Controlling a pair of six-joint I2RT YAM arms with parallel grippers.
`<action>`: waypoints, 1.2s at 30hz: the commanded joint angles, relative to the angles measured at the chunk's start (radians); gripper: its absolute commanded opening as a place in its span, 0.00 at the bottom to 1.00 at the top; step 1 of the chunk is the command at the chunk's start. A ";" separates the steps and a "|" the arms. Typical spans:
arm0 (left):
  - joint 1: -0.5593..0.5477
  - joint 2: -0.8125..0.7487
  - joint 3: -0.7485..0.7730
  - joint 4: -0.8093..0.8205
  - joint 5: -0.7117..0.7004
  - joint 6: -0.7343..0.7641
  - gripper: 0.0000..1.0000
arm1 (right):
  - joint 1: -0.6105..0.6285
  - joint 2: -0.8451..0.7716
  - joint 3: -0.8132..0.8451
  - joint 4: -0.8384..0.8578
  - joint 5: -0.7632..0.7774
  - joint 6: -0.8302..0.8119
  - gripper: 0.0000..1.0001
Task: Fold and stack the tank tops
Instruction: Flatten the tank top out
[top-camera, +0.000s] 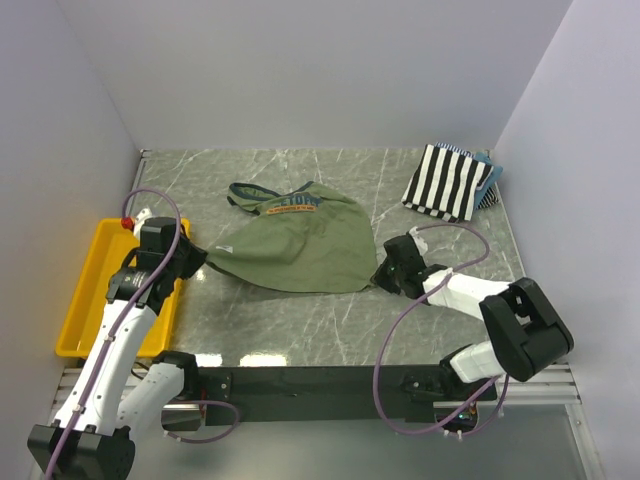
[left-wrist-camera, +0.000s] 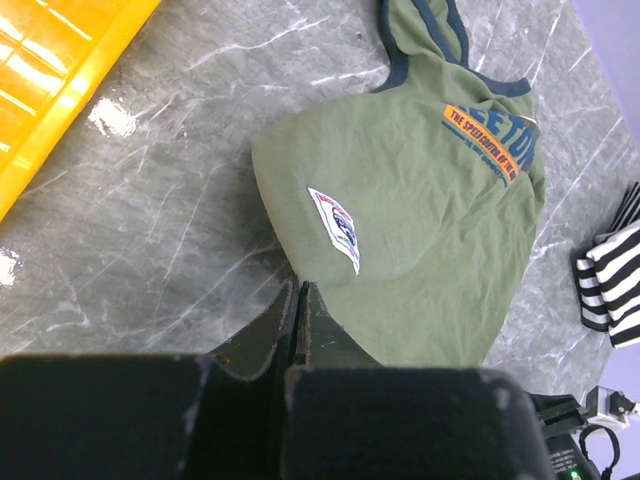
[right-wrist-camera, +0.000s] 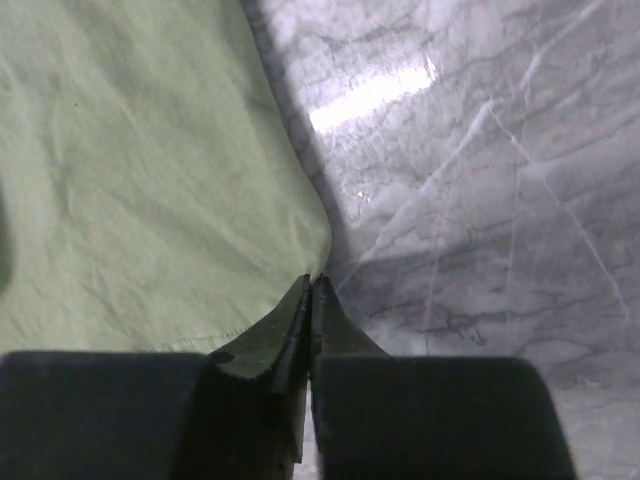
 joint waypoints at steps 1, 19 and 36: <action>0.004 -0.012 0.052 0.049 0.019 0.021 0.00 | 0.014 0.020 -0.024 -0.201 0.012 -0.021 0.00; 0.004 0.035 0.657 0.145 0.072 0.159 0.01 | -0.092 -0.443 1.046 -0.588 0.092 -0.357 0.00; 0.004 0.103 1.009 0.254 0.022 0.131 0.01 | -0.092 -0.267 1.623 -0.573 0.050 -0.466 0.00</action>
